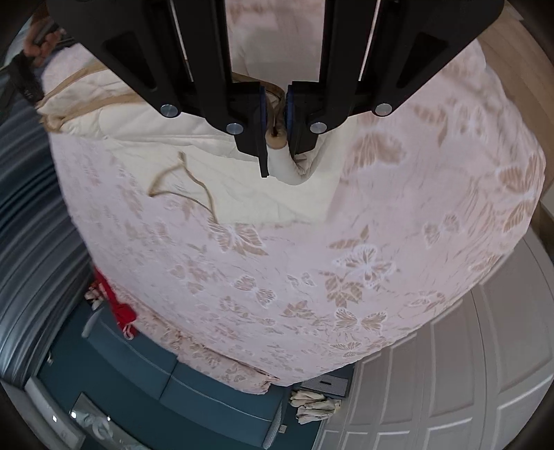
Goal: Fold large clothes
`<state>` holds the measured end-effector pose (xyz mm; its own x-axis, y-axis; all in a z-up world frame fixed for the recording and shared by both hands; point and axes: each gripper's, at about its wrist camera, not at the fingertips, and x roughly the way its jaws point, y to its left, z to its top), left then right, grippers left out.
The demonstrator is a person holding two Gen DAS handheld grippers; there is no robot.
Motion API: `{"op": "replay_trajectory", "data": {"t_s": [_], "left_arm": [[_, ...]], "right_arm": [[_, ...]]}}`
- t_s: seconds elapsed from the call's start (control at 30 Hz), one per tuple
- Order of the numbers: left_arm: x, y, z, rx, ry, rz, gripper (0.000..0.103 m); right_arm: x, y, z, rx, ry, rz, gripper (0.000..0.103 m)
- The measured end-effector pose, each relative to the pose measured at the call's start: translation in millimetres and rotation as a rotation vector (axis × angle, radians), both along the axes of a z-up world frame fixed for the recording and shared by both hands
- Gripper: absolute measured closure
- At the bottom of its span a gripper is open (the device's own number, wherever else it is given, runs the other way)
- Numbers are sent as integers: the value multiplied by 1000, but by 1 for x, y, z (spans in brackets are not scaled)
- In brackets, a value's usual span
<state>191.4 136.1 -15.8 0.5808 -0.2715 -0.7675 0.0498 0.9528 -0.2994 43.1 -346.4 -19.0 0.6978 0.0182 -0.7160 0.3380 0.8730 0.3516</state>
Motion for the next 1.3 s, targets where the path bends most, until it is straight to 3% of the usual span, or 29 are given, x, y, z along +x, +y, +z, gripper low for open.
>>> {"op": "replay_trajectory", "data": {"t_s": [0.33, 0.73, 0.9, 0.97, 1.0, 1.03, 1.1, 1.13, 1.17, 1.23, 1.3], "left_arm": [[76, -21, -73, 94, 103, 31, 96], [110, -42, -138, 143, 154, 14, 94], [106, -43, -142, 145, 114, 14, 93], [99, -34, -129, 101, 97, 24, 93], [95, -27, -118, 67, 85, 33, 91], [89, -20, -106, 31, 60, 38, 86], [74, -2, -78, -64, -7, 32, 58], [66, 5, -65, -73, -50, 62, 20], [53, 15, -46, -47, -130, 143, 9], [45, 25, -25, -75, -198, 155, 7], [54, 22, -21, -84, -163, 148, 7]], "right_arm": [[84, -12, -59, -1, 91, -53, 100], [122, -21, -132, 7, 212, -86, 100], [123, -21, -133, 2, 188, -86, 99], [114, -23, -117, 38, 137, -98, 92], [101, -27, -99, 70, 70, -112, 83], [91, -30, -85, 84, 16, -127, 63], [59, -34, -51, 60, -118, -178, 36], [52, -33, -43, 45, -147, -177, 35], [44, -31, -33, 13, -161, -154, 35], [44, -27, -33, -23, -114, -124, 35], [53, -24, -45, -42, -62, -103, 35]]}}
